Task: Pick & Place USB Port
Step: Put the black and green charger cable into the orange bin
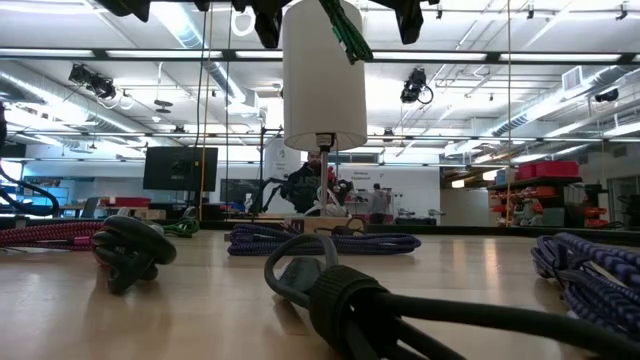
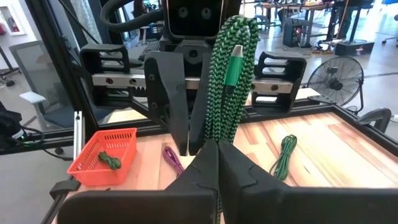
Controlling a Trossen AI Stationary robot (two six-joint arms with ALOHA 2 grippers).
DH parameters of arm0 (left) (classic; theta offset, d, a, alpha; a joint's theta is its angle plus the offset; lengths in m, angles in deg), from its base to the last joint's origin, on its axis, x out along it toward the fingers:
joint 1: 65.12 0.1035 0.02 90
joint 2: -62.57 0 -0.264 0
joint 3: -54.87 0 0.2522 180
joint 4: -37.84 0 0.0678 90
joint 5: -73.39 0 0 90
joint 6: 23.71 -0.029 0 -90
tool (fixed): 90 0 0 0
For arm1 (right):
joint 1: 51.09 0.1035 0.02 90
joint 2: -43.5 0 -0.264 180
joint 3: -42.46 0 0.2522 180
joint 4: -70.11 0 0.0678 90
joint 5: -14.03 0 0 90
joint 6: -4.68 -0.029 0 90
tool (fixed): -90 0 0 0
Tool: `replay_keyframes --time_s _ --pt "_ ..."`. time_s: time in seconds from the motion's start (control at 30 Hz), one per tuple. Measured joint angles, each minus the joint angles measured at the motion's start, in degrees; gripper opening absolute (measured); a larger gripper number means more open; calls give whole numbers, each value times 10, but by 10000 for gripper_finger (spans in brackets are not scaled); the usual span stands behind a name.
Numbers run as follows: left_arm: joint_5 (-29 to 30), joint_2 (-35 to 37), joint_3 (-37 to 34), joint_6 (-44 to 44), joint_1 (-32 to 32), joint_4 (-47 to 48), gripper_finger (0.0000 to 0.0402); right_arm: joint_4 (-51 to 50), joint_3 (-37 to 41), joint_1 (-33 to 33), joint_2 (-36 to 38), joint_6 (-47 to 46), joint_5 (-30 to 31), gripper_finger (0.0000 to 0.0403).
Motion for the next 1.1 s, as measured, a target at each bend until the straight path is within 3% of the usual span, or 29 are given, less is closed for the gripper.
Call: replay_keyframes --time_s 0.3,0.67,0.93,1.1 --pt "-1 0 0 -14 -29 8 79 2 0 0 3 5 0 0" --pt "93 0 0 -35 -33 41 160 -9 0 16 20 12 -9 0" --pt "110 0 0 -35 -33 37 181 -16 0 25 27 14 -9 0" --pt "67 0 0 -35 -33 7 183 -17 0 22 27 11 -9 0"
